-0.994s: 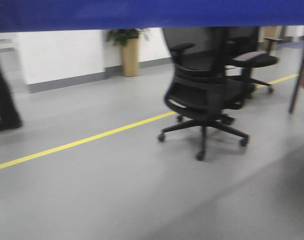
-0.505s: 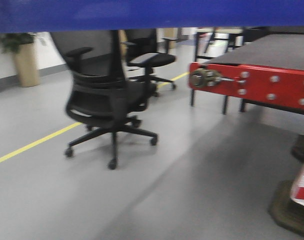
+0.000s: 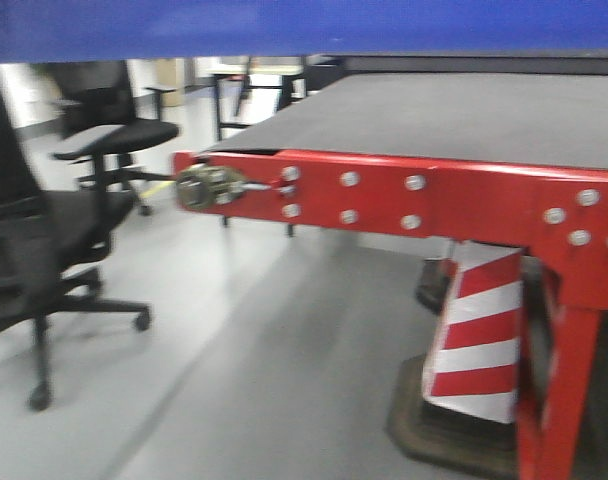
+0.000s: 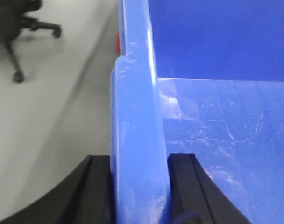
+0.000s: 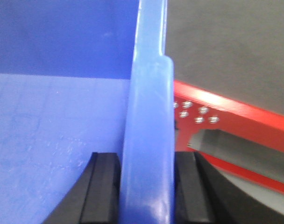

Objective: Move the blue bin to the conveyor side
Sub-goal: 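Hold the blue bin in both grippers while driving to the red conveyor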

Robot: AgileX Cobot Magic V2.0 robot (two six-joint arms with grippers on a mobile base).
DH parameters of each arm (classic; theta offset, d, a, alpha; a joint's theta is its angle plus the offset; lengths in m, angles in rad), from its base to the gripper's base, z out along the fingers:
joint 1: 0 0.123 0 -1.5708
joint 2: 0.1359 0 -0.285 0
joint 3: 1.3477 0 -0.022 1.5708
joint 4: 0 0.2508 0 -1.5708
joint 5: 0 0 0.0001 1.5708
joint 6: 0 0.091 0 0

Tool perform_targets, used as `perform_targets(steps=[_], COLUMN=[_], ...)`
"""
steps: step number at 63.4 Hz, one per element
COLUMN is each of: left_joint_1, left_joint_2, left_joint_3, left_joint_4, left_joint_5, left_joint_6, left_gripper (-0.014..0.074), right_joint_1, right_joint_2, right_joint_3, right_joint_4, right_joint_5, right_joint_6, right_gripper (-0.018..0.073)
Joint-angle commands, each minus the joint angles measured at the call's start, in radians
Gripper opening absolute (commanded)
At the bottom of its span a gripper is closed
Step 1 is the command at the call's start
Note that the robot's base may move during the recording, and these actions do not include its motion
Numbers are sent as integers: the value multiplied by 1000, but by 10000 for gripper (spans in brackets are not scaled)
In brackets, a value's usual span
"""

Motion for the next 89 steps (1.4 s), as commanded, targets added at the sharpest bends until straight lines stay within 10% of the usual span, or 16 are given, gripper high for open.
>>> perform_targets(steps=[1, 89], left_joint_1=[-14, -14], left_joint_2=[-21, -21], left_joint_3=[-16, -16], left_joint_4=[-26, -19], left_joint_5=[-99, -114], left_joint_6=[8, 8], left_gripper=[-20, -20], right_joint_1=[6, 6], right_joint_2=[-20, -20], right_joint_3=[-13, -13], right_joint_4=[20, 20], right_joint_5=[-105, -105], right_joint_6=[-15, -15], right_gripper=[-81, -81])
